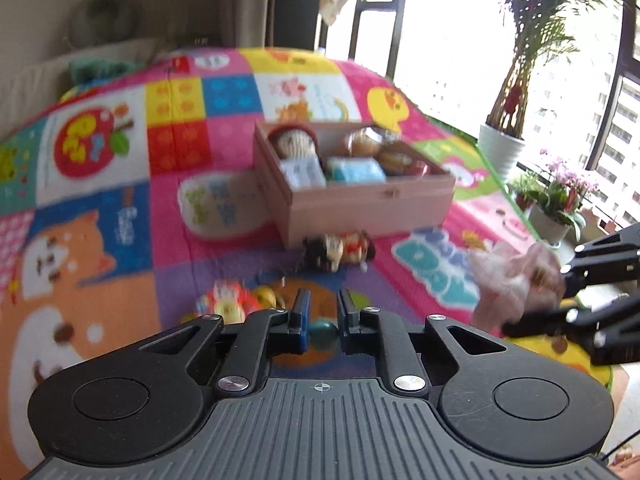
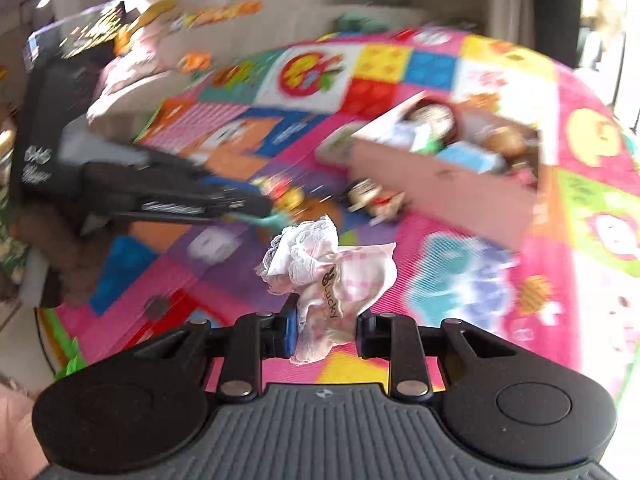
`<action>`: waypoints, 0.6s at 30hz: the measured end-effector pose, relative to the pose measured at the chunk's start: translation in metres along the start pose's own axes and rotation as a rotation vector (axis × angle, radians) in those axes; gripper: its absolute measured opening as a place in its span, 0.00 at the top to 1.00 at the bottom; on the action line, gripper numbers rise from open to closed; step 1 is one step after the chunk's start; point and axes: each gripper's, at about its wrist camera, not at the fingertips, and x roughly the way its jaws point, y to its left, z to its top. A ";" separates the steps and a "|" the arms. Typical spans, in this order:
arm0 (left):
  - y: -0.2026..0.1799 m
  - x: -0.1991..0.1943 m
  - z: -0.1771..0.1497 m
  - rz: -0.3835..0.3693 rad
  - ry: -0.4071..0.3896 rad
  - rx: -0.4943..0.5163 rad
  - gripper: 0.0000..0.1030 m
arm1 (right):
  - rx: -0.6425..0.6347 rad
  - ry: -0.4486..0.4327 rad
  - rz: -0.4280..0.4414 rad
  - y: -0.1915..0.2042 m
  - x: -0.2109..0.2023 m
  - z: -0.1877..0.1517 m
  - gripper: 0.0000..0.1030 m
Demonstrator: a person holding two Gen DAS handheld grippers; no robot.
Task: Organize objects
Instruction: 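Lift the teal toy with the left tool while the right tool grasps the white lace cloth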
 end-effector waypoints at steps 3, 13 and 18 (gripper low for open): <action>-0.006 -0.002 0.021 0.003 -0.039 0.037 0.85 | 0.050 -0.041 -0.060 -0.020 -0.011 0.004 0.75; -0.026 0.022 0.120 0.019 -0.210 0.086 0.94 | 0.163 -0.098 -0.115 -0.063 -0.017 0.007 0.75; -0.020 0.054 0.155 -0.019 -0.336 -0.085 0.90 | 0.196 -0.101 -0.137 -0.067 -0.012 0.003 0.75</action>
